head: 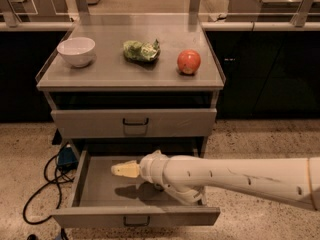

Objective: Pick 7up can from middle drawer and place on counter

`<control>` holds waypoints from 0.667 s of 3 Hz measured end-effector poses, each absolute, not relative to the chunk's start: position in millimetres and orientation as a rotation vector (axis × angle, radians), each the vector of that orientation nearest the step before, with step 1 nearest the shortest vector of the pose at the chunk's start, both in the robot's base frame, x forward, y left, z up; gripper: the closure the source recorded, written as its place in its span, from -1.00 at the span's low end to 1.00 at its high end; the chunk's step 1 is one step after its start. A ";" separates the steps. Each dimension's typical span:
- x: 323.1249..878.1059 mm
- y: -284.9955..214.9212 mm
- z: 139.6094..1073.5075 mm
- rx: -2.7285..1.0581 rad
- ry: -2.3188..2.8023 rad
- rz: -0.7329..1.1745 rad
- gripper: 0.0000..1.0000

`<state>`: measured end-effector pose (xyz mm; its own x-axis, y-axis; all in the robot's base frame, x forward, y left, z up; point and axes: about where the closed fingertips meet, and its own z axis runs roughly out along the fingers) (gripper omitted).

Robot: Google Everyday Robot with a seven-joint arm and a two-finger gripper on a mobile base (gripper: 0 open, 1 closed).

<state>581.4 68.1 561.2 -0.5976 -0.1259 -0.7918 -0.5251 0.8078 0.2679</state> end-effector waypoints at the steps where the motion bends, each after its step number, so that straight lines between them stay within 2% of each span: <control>1: 557.8 88.8 594.1 -0.539 2.108 0.572 -1.00; 2: 557.9 88.7 594.0 -0.539 2.109 0.572 -1.00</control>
Offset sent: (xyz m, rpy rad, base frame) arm -0.0228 0.0184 0.0319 -0.0299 -0.0666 0.0187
